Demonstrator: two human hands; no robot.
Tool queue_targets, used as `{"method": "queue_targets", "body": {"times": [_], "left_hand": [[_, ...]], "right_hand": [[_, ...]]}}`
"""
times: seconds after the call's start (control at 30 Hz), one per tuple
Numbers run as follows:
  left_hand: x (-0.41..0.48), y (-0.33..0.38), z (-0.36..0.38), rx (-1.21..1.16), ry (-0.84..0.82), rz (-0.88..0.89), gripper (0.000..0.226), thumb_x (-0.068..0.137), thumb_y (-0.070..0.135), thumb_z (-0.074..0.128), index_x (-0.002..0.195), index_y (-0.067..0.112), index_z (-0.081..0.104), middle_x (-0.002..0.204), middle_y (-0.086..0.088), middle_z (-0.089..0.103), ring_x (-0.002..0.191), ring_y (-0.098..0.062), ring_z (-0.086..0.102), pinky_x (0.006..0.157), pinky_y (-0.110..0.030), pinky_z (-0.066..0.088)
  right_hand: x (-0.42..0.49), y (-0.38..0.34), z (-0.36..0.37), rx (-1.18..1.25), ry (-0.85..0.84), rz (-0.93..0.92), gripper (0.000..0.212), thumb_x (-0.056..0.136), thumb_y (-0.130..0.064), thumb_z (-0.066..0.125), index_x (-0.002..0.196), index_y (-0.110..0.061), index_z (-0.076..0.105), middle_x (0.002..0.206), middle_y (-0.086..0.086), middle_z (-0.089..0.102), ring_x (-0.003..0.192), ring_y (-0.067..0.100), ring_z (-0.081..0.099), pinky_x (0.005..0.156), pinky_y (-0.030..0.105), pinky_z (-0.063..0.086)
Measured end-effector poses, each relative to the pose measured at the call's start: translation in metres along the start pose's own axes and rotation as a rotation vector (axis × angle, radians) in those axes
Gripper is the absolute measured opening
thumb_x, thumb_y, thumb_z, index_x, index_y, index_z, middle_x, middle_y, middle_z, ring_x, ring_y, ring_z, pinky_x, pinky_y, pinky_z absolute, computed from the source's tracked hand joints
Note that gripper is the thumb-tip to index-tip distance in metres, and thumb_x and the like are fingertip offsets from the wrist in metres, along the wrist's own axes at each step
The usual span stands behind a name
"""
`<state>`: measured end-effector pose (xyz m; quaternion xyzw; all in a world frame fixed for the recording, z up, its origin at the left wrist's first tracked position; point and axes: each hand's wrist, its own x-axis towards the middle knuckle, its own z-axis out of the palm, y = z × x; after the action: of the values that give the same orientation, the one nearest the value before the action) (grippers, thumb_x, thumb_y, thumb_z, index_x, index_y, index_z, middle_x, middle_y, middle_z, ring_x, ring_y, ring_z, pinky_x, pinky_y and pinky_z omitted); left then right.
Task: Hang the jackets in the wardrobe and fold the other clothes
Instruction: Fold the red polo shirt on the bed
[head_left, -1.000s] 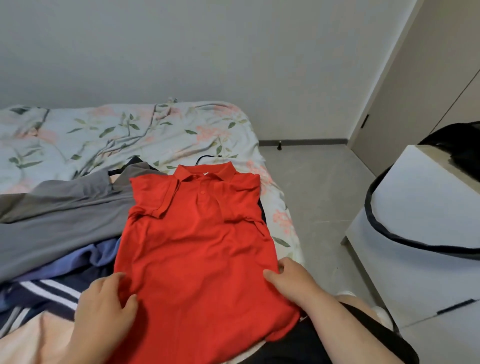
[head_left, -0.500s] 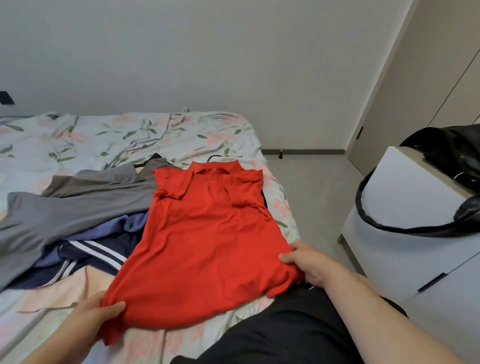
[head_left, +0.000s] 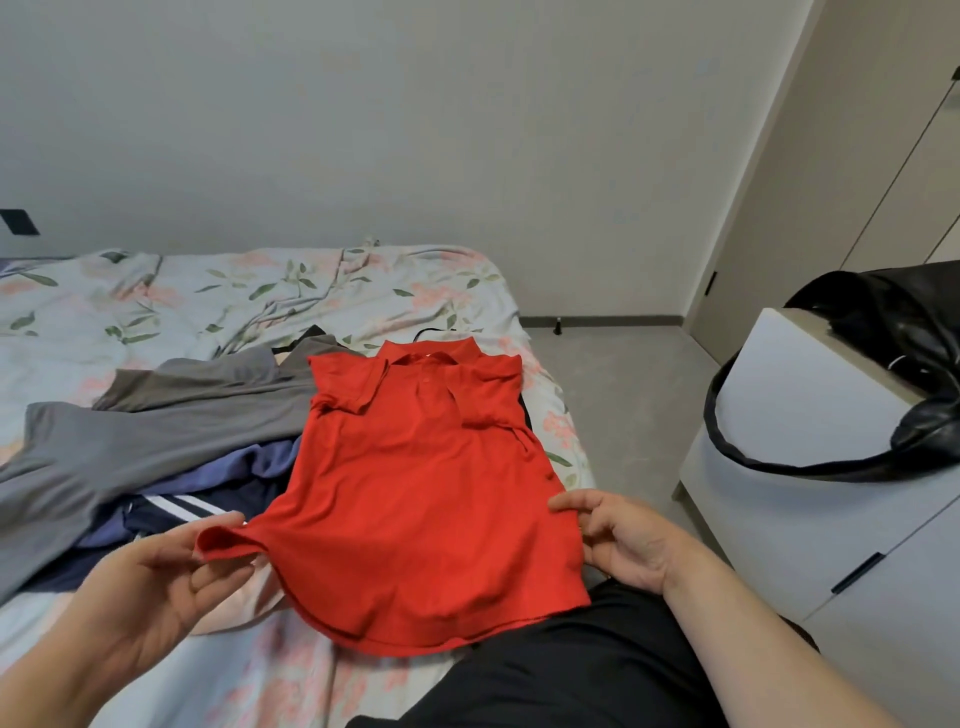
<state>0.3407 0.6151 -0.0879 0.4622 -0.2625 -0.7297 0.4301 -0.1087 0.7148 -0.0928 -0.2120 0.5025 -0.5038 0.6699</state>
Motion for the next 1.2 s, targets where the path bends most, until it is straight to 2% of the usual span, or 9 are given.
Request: {"method": "queue_targets", "body": {"times": [0.1, 0.2, 0.4, 0.6, 0.73, 0.9, 1.0, 1.07, 1.2], "left_hand": [[0.002, -0.004, 0.003, 0.123, -0.030, 0.097, 0.051, 0.067, -0.019, 0.039, 0.104, 0.003, 0.066, 0.092, -0.017, 0.075, 0.085, -0.030, 0.075, 0.061, -0.034, 0.061], [0.010, -0.009, 0.001, 0.248, 0.013, 0.186, 0.040, 0.075, -0.015, 0.055, 0.108, 0.007, 0.062, 0.093, -0.014, 0.076, 0.079, -0.024, 0.075, 0.060, -0.029, 0.061], [0.025, -0.015, -0.006, 0.286, 0.114, 0.224, 0.023, 0.094, -0.007, 0.049, 0.101, 0.009, 0.064, 0.082, -0.012, 0.074, 0.070, -0.020, 0.074, 0.063, -0.027, 0.061], [0.038, -0.013, -0.010, 0.284, 0.192, 0.190, 0.025, 0.097, -0.002, 0.046, 0.093, 0.010, 0.068, 0.080, -0.010, 0.074, 0.069, -0.018, 0.073, 0.058, -0.026, 0.060], [0.045, -0.013, -0.014, 0.485, 0.316, 0.290, 0.012, 0.092, 0.012, 0.058, 0.088, 0.012, 0.070, 0.061, 0.002, 0.059, 0.057, -0.015, 0.049, 0.058, -0.028, 0.042], [0.046, -0.010, -0.011, 0.544, 0.324, 0.453, 0.015, 0.089, 0.011, 0.061, 0.081, 0.010, 0.074, 0.080, -0.016, 0.074, 0.070, -0.026, 0.068, 0.069, -0.036, 0.052], [0.049, -0.005, -0.003, 0.386, 0.287, 0.419, 0.017, 0.093, 0.005, 0.052, 0.087, 0.000, 0.067, 0.070, -0.022, 0.071, 0.058, -0.031, 0.069, 0.051, -0.033, 0.058], [0.050, -0.003, 0.003, 0.335, 0.242, 0.364, 0.018, 0.098, 0.008, 0.047, 0.095, 0.002, 0.064, 0.075, -0.018, 0.073, 0.062, -0.034, 0.069, 0.049, -0.040, 0.057], [0.047, -0.003, 0.016, 0.377, 0.175, 0.323, 0.019, 0.099, 0.016, 0.051, 0.101, 0.005, 0.066, 0.083, -0.016, 0.074, 0.071, -0.032, 0.068, 0.058, -0.034, 0.054]], "right_hand": [[0.001, 0.007, 0.002, -0.213, -0.014, -0.096, 0.062, 0.078, 0.034, 0.033, 0.115, -0.004, 0.064, 0.098, 0.011, 0.069, 0.077, 0.016, 0.063, 0.062, 0.022, 0.051], [0.004, 0.011, 0.002, -0.398, 0.068, -0.200, 0.054, 0.081, 0.027, 0.053, 0.115, -0.014, 0.064, 0.104, 0.012, 0.065, 0.085, 0.020, 0.057, 0.072, 0.024, 0.051], [0.015, 0.014, -0.001, -0.461, 0.202, -0.230, 0.060, 0.076, 0.026, 0.041, 0.108, -0.018, 0.067, 0.113, 0.008, 0.067, 0.093, 0.017, 0.066, 0.064, 0.018, 0.049], [0.018, 0.012, 0.000, -0.454, 0.260, -0.282, 0.033, 0.077, 0.012, 0.069, 0.094, -0.016, 0.072, 0.088, 0.004, 0.072, 0.074, 0.009, 0.068, 0.063, 0.022, 0.053], [0.017, 0.009, 0.001, -0.486, 0.324, -0.338, 0.018, 0.078, -0.004, 0.079, 0.068, -0.016, 0.072, 0.068, 0.000, 0.067, 0.063, 0.009, 0.061, 0.060, 0.021, 0.049], [0.016, 0.007, 0.002, -0.715, 0.491, -0.461, 0.018, 0.084, -0.017, 0.075, 0.067, -0.017, 0.069, 0.103, -0.010, 0.060, 0.095, 0.001, 0.056, 0.083, 0.016, 0.040], [0.018, 0.005, -0.001, -0.626, 0.517, -0.494, 0.024, 0.090, -0.015, 0.065, 0.068, -0.017, 0.058, 0.080, -0.021, 0.063, 0.078, 0.001, 0.059, 0.072, 0.016, 0.041], [0.019, 0.005, -0.002, -0.539, 0.519, -0.472, 0.020, 0.092, -0.011, 0.060, 0.073, -0.016, 0.054, 0.060, -0.015, 0.052, 0.064, 0.012, 0.048, 0.062, 0.022, 0.041], [0.018, 0.002, 0.001, -0.416, 0.417, -0.358, 0.009, 0.097, -0.020, 0.059, 0.096, -0.020, 0.068, 0.094, 0.004, 0.071, 0.086, 0.020, 0.066, 0.081, 0.040, 0.055]]}}
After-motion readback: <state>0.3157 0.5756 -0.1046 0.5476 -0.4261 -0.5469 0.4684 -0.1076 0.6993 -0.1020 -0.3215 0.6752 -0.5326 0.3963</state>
